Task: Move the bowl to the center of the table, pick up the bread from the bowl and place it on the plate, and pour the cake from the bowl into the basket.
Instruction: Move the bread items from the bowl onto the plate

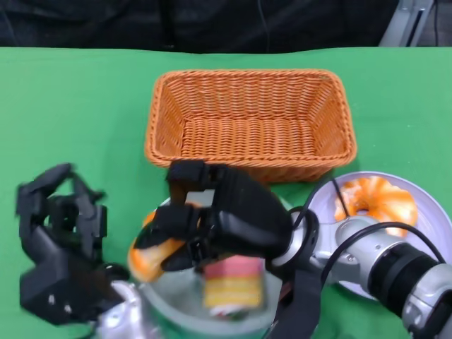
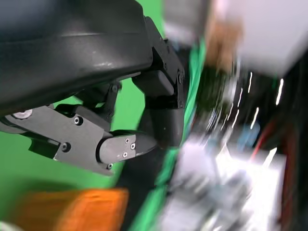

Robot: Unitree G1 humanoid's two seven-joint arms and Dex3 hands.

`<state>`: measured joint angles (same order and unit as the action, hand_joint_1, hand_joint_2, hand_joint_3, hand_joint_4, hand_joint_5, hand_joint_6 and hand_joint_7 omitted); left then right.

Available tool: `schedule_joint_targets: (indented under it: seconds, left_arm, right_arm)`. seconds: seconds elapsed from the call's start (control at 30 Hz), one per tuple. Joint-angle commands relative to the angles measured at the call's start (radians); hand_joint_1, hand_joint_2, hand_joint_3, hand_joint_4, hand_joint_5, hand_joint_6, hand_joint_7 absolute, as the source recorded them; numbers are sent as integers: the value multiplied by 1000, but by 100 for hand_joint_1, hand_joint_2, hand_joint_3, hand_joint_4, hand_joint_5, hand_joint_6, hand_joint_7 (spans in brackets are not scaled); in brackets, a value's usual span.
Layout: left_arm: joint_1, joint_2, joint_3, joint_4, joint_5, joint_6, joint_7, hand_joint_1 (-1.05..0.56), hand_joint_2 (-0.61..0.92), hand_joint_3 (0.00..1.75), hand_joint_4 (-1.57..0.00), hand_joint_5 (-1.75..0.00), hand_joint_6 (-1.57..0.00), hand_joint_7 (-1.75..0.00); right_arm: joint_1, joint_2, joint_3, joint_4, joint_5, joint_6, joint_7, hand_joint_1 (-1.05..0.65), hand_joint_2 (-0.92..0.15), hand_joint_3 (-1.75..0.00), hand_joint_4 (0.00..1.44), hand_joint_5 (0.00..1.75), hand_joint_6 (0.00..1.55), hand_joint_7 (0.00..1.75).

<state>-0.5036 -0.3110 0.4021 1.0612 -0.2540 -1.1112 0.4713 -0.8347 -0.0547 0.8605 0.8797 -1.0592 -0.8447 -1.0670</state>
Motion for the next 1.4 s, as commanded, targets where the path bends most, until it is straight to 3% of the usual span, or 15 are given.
schedule_joint_targets:
  seconds: [0.03, 0.07, 0.1, 0.13, 0.17, 0.2, 0.3, 0.43, 0.63, 0.8, 1.03, 1.1, 1.17, 1.3, 1.4]
  left_arm:
    - [-223, -115, -173, 46, 541, 133, 978, -23, 92, 114, -27, -50, -28, -24]
    - [-227, -95, -204, 66, 657, 179, 1124, -20, 92, 120, -28, -46, -28, -21]
    - [-130, 20, -265, 6, 739, 300, 1064, -19, 92, 124, -29, -44, -28, -19]
    - [-29, 94, -223, -33, 465, 270, 509, 2, 62, 106, -58, -93, -58, -56]
    - [36, 193, -208, 0, 321, 165, 117, -17, 76, 80, -69, -133, -60, -108]
    - [71, 254, -197, 30, 222, 81, -136, -26, 82, 58, -77, -155, -70, -133]
    - [81, 275, -173, 54, 128, 32, -338, -39, 90, 37, -82, -166, -76, -141]
    - [68, 270, -160, 84, 196, 9, -241, -45, 92, 29, -83, -174, -68, -161]
    - [78, 286, -150, 80, 169, 9, -339, -67, 92, 29, -84, -175, -68, -167]
    - [72, 259, -159, 71, 283, 74, -110, -44, 92, 22, -84, -175, -65, -171]
    - [71, 200, -162, 40, 415, 98, 244, -40, 92, 11, -71, -167, -78, -116]
    - [140, 301, -187, -73, 139, 197, -348, -27, 90, 8, -76, -167, -81, -118]
    - [159, 382, -185, -94, 1, 268, -718, -34, 91, 7, -81, -162, -75, -133]
    - [166, 440, -184, -103, -17, 318, -852, -28, 92, 13, -72, -166, -70, -139]
    - [170, 477, -193, -110, 16, 322, -858, -33, 92, 17, -70, -173, -72, -143]
  right_arm:
    - [-2, -11, -23, -41, 29, -32, 48, -19, -89, -1, 73, 140, 78, 114]
    - [0, -10, -25, -44, 28, -31, 48, -19, -89, -1, 73, 140, 77, 116]
    - [4, -11, -22, -48, 16, -24, 35, -19, -89, -1, 73, 140, 76, 117]
    - [8, -11, -17, -52, 5, -18, 20, -21, -87, -1, 77, 133, 82, 105]
    - [13, -11, -12, -56, -3, -13, 10, -22, -86, -1, 81, 128, 89, 93]
    - [17, -11, -10, -58, -7, -11, 5, -22, -85, -1, 82, 128, 93, 85]
    - [24, -7, -7, -63, -18, -4, -5, -21, -84, 0, 80, 135, 93, 84]
    - [14, -8, -13, -56, -15, -17, -3, -25, -85, -1, 85, 119, 102, 57]
    - [37, -18, -25, -70, 2, -25, 38, -23, -84, 0, 84, 119, 100, 67]
    - [34, -21, -47, -80, 17, -47, 29, -21, -85, 0, 84, 119, 112, 34]
    - [37, -22, -76, -82, 44, -67, 69, -20, -86, 0, 75, 135, 89, 84]
    - [45, -40, -93, -102, 80, -97, 114, -22, -83, 0, 82, 119, 93, 74]
    - [57, -48, -96, -112, 79, -106, 104, -22, -81, 0, 88, 111, 105, 57]
    - [72, -54, -90, -115, 57, -105, 61, -21, -83, -1, 75, 148, 81, 106]
    - [75, -64, -90, -121, 53, -113, 55, -25, -84, -1, 81, 130, 94, 74]
